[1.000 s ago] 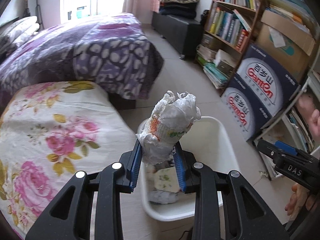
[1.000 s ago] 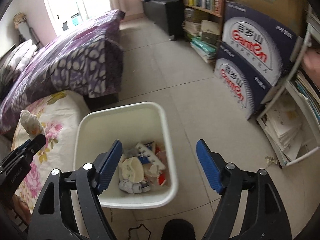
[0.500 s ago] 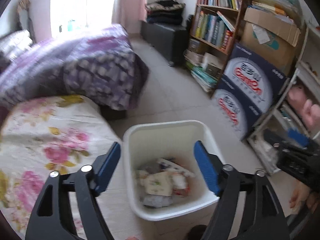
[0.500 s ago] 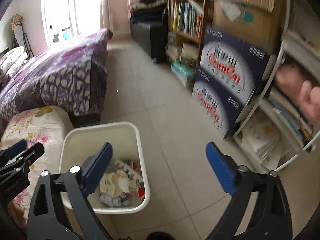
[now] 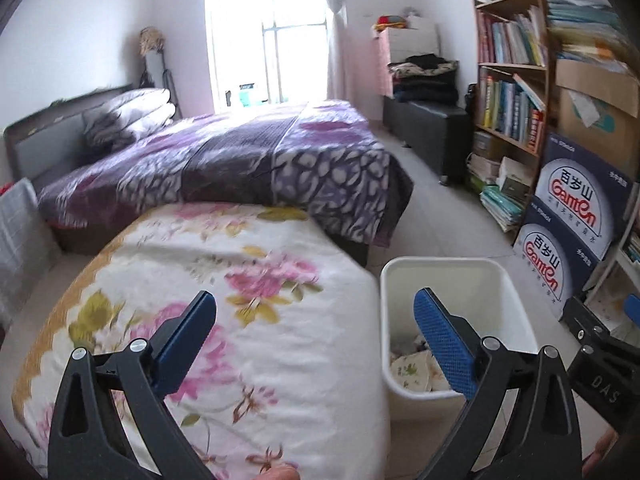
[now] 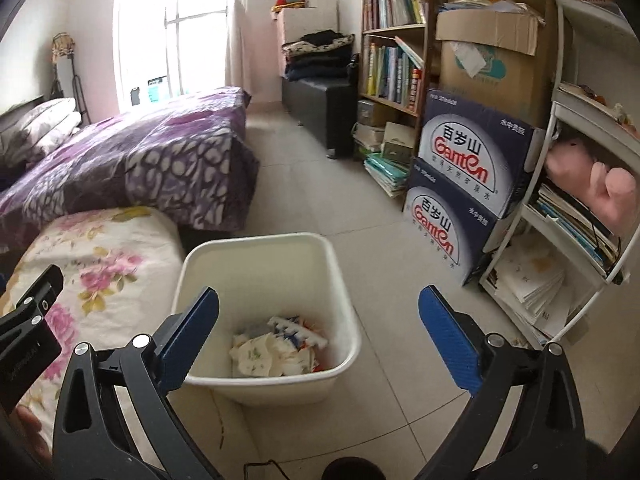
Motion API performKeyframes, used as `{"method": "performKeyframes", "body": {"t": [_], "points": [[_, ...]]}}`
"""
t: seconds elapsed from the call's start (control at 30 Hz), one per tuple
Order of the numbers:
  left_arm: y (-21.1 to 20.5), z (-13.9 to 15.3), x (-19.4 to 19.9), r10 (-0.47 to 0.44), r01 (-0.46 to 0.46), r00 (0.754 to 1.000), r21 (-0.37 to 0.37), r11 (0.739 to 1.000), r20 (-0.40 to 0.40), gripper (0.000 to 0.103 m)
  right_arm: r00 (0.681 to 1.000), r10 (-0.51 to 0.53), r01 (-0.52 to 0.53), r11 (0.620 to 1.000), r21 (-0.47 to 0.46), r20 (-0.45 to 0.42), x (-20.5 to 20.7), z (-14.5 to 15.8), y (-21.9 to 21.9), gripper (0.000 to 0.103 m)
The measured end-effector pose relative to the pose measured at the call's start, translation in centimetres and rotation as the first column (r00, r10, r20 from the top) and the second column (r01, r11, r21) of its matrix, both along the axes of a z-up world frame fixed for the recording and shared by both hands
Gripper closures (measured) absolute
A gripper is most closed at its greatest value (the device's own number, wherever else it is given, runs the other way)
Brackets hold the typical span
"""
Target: Collect trash
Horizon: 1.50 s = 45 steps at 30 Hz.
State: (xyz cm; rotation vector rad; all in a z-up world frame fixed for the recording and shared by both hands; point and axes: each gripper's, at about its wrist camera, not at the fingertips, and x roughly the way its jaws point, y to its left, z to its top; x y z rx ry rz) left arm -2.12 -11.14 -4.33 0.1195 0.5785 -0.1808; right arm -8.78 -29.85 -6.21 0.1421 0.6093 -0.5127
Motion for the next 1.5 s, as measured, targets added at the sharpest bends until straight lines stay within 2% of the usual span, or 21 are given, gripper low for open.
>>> {"method": "performKeyframes", "body": {"t": [0.17, 0.27, 0.47, 1.1, 1.5], "points": [[1.0, 0.2, -0.4, 0.000, 0.000, 1.000, 0.021, 1.000, 0.011, 0.007, 0.999, 0.021, -0.019, 0.998, -0.064, 0.031, -0.2, -0.1, 2.2, 0.007], [1.4, 0.1, -0.5, -0.008, 0.008, 1.000, 0.002, 1.000, -0.010, 0.007, 0.999, 0.031, -0.028, 0.997, -0.071, 0.038, -0.2, -0.3, 2.7, 0.007], [1.1, 0.1, -0.6, -0.018, 0.018, 1.000, 0.012, 1.000, -0.002, 0.007, 0.998, 0.038, -0.034, 0.996, -0.087, 0.045, -0.2, -0.1, 3.0, 0.007], [1.1, -0.8, 0.0, -0.004, 0.005, 1.000, 0.018, 1.000, -0.020, 0.007, 0.999, 0.029, -0.028, 0.999, -0.034, 0.030, 0.1, -0.7, 2.3, 0.007], [1.0, -0.9, 0.0, -0.005, 0.005, 1.000, 0.020, 1.000, -0.024, 0.007, 0.999, 0.032, -0.031, 0.999, -0.033, 0.028, 0.1, -0.7, 2.3, 0.007]]}}
